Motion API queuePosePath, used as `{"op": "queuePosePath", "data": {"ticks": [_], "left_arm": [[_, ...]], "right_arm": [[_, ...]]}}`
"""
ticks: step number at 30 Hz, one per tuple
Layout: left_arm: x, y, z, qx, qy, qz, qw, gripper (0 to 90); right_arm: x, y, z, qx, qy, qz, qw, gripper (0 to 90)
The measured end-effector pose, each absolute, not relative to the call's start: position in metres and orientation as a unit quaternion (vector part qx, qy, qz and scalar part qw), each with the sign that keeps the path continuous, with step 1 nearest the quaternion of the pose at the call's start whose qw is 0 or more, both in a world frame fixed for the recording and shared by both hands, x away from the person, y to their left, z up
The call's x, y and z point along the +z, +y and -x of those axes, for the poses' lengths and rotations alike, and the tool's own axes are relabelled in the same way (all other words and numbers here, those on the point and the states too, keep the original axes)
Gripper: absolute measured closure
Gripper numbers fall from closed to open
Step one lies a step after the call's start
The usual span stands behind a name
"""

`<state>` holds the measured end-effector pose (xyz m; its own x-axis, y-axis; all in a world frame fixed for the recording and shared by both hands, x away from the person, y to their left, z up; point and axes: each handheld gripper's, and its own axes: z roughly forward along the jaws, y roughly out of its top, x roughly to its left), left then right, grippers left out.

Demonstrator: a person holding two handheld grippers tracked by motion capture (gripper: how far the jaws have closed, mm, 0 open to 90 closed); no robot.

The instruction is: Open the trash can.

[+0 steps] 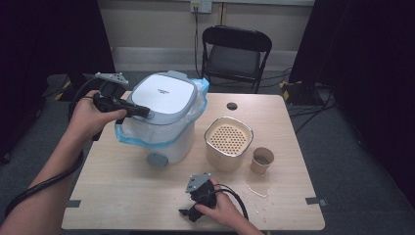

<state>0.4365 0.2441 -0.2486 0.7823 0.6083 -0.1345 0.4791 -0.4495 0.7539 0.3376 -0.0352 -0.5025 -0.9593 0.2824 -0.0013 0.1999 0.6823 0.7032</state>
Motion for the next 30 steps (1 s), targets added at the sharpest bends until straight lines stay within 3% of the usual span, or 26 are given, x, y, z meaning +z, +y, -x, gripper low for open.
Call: {"op": "queuePosePath", "data": {"ticks": [24,30], "left_arm": [[-0.2500,0.2445,-0.4342,0.080,0.317,-0.852,0.409,90.0],[-0.2493,0.2461,-0.4295,0.074,0.314,-0.849,0.419,81.8]], "right_arm": [[-0.5025,-0.0354,-0.3378,0.375,0.916,-0.130,0.056,0.0],[-0.5024,-0.0355,-0.3379,0.375,0.916,-0.130,0.056,0.0]]}}
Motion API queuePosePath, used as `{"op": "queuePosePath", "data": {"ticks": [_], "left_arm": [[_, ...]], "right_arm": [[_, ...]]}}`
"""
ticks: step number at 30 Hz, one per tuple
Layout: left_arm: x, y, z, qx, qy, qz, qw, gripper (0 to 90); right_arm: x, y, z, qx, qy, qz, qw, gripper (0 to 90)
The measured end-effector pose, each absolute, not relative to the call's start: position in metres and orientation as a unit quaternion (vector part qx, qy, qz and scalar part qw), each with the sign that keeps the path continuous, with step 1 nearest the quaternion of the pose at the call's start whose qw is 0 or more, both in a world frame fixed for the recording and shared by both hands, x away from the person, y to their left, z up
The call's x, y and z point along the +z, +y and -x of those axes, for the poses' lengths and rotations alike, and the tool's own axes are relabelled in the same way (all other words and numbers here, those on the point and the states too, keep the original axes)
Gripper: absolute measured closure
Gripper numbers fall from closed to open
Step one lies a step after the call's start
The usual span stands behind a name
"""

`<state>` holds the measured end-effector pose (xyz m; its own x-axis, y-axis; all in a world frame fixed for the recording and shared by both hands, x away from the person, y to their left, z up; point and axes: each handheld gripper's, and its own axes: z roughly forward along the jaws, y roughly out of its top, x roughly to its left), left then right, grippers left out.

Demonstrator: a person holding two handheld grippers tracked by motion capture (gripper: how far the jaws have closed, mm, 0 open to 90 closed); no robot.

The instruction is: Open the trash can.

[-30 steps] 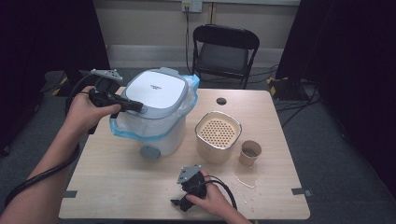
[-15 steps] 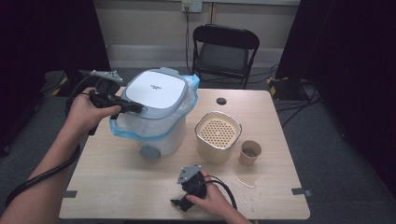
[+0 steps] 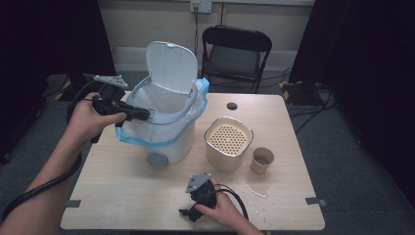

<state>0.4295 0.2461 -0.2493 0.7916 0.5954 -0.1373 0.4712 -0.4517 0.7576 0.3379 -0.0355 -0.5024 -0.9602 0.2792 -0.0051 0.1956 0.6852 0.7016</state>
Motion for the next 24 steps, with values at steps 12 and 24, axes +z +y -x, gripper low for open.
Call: {"op": "queuePosePath", "data": {"ticks": [12,24], "left_arm": [[-0.254,0.252,-0.418,0.069,0.309,-0.848,0.425,67.1],[-0.268,0.255,-0.406,0.074,0.287,-0.857,0.421,51.7]], "right_arm": [[-0.502,-0.035,-0.338,0.374,0.916,-0.132,0.054,0.0],[-0.503,-0.035,-0.338,0.377,0.916,-0.127,0.058,0.0]]}}
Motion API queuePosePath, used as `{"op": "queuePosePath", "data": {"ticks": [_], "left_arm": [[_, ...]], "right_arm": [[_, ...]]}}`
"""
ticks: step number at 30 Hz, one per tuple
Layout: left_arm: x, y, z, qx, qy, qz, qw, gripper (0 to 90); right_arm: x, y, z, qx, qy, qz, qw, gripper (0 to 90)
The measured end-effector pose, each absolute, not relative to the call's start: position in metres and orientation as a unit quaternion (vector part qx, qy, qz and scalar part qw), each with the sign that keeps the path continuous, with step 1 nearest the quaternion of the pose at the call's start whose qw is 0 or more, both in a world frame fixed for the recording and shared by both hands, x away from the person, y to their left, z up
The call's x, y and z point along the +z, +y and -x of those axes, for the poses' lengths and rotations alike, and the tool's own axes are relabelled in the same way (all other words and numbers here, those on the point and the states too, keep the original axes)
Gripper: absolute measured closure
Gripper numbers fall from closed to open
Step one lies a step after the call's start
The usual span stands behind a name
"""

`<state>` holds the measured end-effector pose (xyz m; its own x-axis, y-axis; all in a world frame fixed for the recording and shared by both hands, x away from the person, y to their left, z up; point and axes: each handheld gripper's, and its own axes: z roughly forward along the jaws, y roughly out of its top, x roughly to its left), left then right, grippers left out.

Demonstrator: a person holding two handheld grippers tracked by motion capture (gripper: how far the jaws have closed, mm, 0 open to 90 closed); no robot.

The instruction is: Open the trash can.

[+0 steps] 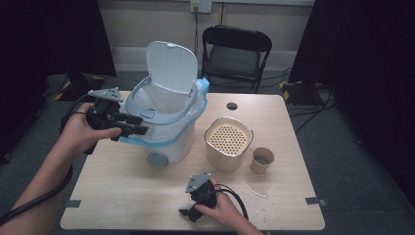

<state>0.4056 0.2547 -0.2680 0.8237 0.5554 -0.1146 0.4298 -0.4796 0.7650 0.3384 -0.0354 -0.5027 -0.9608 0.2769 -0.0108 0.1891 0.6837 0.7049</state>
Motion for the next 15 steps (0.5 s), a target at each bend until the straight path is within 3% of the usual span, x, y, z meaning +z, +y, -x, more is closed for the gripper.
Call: {"op": "queuePosePath", "data": {"ticks": [3,6,15], "left_arm": [[-0.273,0.256,-0.403,0.071,0.284,-0.854,0.430,47.7],[-0.281,0.256,-0.401,0.071,0.288,-0.858,0.420,34.8],[-0.297,0.256,-0.400,0.051,0.303,-0.849,0.429,23.2]], "right_arm": [[-0.503,-0.035,-0.338,0.377,0.916,-0.127,0.058,0.0],[-0.503,-0.035,-0.338,0.377,0.916,-0.127,0.058,0.0],[-0.503,-0.035,-0.338,0.377,0.916,-0.128,0.059,0.0]]}}
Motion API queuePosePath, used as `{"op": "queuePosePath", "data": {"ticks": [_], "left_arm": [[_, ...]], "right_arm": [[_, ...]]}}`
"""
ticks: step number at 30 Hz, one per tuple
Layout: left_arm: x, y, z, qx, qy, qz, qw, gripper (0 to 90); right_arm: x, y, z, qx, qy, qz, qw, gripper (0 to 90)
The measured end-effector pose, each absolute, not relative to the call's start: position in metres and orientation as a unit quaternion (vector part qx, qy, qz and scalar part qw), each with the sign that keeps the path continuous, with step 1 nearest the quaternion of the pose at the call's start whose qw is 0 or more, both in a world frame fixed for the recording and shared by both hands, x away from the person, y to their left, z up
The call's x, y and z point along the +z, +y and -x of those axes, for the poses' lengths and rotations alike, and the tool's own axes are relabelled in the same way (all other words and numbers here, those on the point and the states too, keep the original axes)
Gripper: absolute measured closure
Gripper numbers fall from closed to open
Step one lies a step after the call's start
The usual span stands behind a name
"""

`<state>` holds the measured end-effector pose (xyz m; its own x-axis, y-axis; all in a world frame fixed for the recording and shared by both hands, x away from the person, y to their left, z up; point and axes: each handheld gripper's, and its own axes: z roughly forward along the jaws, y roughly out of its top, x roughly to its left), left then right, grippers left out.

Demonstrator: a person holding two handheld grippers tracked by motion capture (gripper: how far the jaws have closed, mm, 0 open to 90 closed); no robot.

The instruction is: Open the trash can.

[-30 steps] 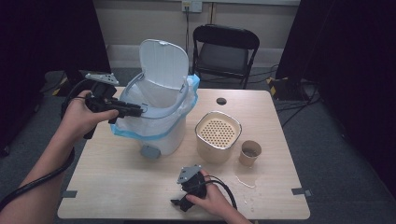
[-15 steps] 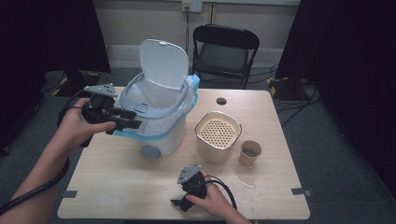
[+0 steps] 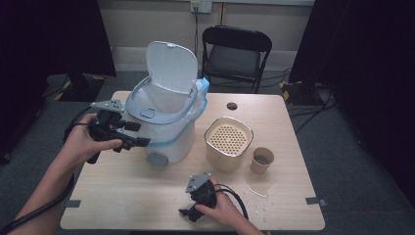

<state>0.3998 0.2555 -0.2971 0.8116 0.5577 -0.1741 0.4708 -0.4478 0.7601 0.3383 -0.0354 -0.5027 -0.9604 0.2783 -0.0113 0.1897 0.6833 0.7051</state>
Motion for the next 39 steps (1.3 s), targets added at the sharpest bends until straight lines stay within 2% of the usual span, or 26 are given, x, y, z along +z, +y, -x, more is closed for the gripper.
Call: {"op": "queuePosePath", "data": {"ticks": [7,17,23,39], "left_arm": [[-0.310,0.257,-0.397,0.055,0.295,-0.851,0.431,18.9],[-0.340,0.255,-0.391,0.047,0.290,-0.858,0.421,18.9],[-0.372,0.249,-0.387,0.028,0.277,-0.866,0.416,18.9],[-0.409,0.245,-0.383,0.015,0.263,-0.872,0.413,18.8]], "right_arm": [[-0.503,-0.035,-0.338,0.377,0.915,-0.128,0.059,0.0],[-0.503,-0.035,-0.338,0.377,0.916,-0.127,0.058,0.0],[-0.503,-0.035,-0.338,0.377,0.915,-0.128,0.057,0.0],[-0.502,-0.035,-0.339,0.376,0.916,-0.125,0.055,0.0]]}}
